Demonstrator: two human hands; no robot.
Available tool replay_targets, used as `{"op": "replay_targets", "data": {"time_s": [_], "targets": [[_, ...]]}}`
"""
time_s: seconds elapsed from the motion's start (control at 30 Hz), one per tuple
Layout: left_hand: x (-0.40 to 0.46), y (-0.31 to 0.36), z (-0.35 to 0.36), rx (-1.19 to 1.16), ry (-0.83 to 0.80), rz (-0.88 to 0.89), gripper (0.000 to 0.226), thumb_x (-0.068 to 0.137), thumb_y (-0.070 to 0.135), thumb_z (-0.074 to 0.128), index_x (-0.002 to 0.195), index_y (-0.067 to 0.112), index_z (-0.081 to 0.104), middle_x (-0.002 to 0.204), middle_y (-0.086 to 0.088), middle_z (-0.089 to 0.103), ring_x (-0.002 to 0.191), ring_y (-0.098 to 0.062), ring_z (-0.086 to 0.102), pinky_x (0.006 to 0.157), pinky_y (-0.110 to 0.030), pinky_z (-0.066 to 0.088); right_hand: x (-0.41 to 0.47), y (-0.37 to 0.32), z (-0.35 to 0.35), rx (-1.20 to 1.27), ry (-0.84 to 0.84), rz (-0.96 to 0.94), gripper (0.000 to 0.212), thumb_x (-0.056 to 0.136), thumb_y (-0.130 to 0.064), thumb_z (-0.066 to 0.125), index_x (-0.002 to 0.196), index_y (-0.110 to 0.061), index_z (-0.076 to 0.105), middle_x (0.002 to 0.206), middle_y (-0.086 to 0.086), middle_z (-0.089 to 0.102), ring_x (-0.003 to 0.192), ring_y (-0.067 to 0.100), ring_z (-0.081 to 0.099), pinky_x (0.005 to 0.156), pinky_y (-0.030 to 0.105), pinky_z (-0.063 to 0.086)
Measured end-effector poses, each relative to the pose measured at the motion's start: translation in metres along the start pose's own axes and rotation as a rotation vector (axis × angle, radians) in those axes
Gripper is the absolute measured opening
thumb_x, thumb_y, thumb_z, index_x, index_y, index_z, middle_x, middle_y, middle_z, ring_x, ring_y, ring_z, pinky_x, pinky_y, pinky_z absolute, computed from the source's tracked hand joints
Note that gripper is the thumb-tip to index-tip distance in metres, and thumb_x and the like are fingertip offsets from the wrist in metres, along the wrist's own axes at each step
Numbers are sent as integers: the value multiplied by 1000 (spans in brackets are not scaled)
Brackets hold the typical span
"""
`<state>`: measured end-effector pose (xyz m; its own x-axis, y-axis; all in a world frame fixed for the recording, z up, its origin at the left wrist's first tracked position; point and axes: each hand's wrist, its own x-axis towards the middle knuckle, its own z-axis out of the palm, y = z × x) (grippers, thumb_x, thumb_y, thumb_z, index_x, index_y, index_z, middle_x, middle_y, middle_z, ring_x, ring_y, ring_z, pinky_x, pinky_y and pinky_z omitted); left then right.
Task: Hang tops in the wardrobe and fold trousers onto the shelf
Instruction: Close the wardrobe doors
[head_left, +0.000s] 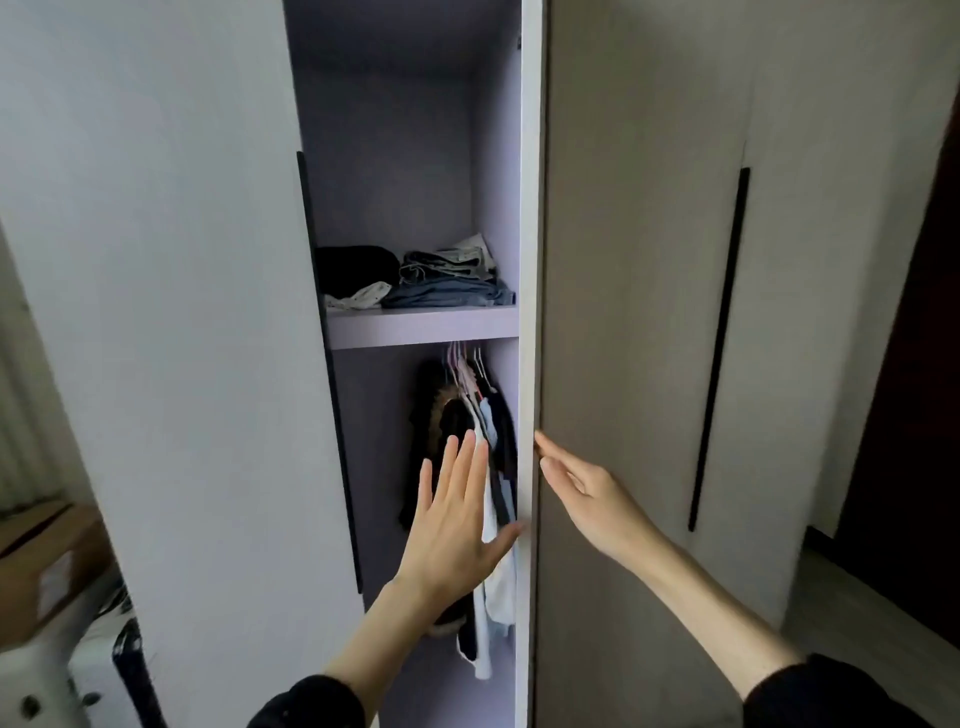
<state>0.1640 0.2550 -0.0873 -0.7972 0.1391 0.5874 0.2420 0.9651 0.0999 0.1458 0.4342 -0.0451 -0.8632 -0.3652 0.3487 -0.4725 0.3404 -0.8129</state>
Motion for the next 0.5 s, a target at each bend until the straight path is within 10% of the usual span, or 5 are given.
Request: {"op": "replay_targets", "data": {"time_s": [0.23,0.5], "targets": [[7,-62,3,8,85,-289,102,87,56,51,139,13,-26,146,0,-31,135,-22,-34,115,-43,-15,52,-21,58,-298,-123,-144,46,101,-42,24,146,-34,31,152,-21,22,140,-3,19,117,22,15],[34,-164,20,192,142,-316,112,73,58,64,148,4,2,154,-12,-5,143,-31,-11,113,-51,-4,147,-11,123,-802,15,-385,69,100,-31,39,145,-34,-13,153,-5,-28,142,16,-24,120,40,1]]}}
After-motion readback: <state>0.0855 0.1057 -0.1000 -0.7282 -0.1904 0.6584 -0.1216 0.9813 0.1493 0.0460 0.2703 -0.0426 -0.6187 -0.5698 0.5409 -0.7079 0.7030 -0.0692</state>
